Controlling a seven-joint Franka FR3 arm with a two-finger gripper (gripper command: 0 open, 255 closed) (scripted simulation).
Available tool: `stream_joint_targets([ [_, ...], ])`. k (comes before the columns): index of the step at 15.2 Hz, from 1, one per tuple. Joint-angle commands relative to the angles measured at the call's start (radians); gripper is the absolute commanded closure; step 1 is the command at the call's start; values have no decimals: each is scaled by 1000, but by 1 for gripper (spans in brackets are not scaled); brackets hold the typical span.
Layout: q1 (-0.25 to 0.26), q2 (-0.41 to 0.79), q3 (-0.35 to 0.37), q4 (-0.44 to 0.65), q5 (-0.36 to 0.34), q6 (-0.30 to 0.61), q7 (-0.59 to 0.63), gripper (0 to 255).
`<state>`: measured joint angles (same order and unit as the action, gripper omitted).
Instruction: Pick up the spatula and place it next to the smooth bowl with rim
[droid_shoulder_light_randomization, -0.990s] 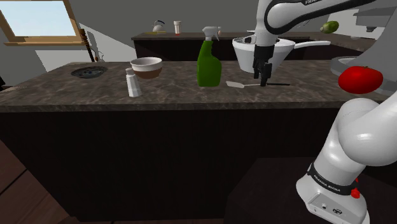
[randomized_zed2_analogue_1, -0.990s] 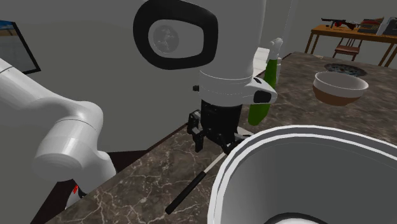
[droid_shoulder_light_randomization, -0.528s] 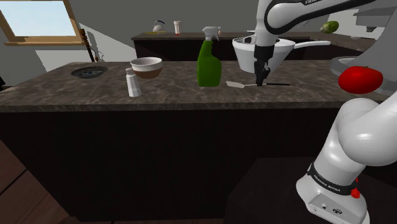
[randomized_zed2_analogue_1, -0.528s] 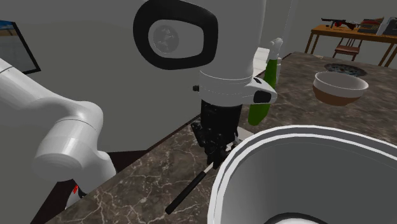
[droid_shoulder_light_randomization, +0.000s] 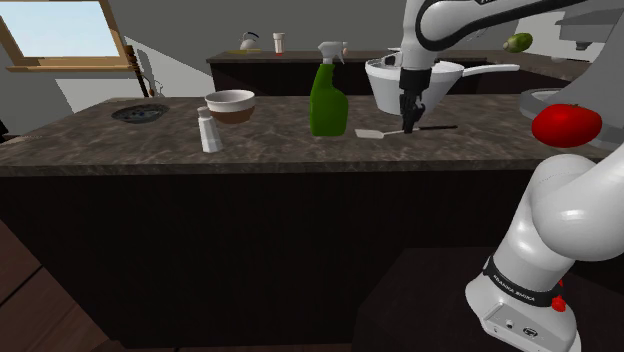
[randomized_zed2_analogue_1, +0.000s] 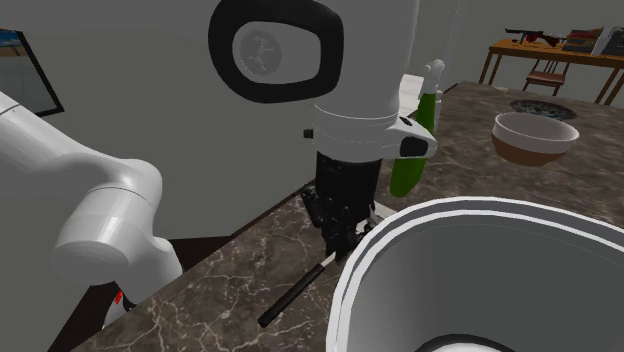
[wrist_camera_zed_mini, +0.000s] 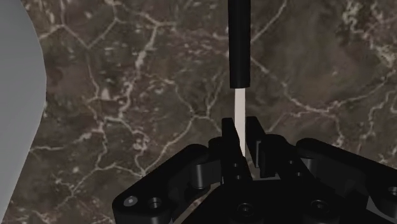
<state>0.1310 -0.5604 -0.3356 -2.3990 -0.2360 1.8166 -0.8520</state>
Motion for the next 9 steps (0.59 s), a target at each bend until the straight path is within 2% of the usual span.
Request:
stream_joint_targets([
  [1,1,-4,3,22,2,-26,-2,255],
  [9,6,-5,19,127,15,-132,-10,255],
])
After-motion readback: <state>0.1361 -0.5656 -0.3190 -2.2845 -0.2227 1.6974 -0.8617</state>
